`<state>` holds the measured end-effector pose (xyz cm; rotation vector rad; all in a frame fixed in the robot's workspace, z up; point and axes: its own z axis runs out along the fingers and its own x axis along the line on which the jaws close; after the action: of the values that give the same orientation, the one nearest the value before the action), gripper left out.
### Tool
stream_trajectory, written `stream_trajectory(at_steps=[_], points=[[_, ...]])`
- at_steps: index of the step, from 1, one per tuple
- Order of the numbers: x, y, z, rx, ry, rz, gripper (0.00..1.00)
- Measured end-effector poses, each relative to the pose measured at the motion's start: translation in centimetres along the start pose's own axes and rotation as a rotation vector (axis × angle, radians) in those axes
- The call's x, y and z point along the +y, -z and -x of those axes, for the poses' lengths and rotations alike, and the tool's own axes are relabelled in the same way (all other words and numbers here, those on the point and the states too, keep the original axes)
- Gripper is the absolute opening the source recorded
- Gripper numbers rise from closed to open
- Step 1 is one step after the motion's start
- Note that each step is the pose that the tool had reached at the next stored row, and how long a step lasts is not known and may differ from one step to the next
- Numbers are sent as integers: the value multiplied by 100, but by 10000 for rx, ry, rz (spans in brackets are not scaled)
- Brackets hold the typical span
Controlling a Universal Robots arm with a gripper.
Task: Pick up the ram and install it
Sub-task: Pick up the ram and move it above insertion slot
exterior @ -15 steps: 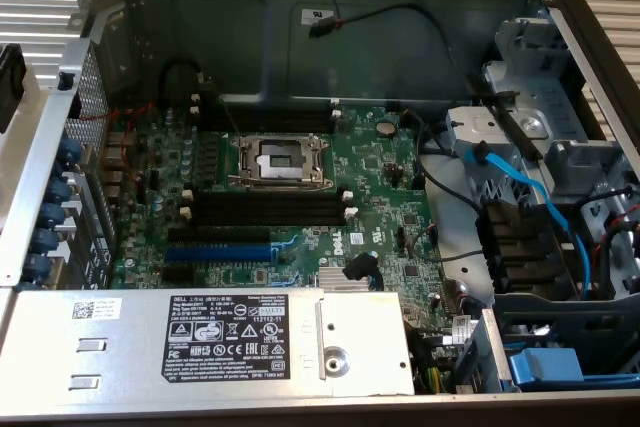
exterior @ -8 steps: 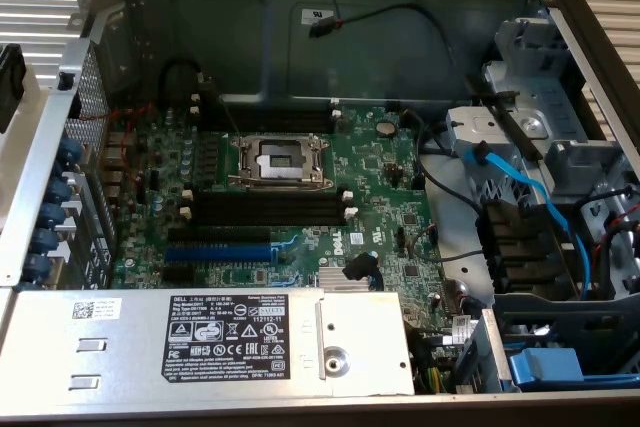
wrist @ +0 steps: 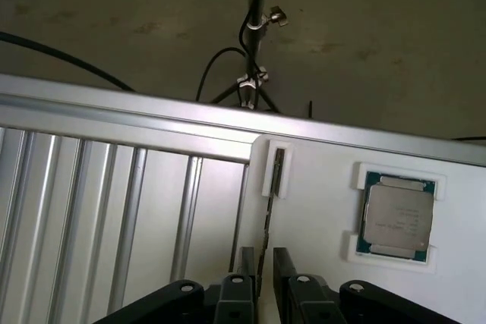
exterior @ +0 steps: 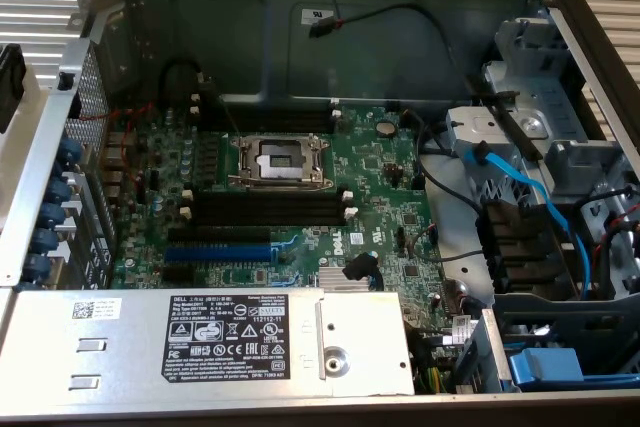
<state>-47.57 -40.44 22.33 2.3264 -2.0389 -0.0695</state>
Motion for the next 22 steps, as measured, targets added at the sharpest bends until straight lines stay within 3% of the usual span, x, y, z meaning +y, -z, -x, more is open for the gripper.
stream_trajectory(at_steps=[11,22], points=[[-5,-82,0,61,-4,36,24],[-12,-179,3,75,-6,42,24]])
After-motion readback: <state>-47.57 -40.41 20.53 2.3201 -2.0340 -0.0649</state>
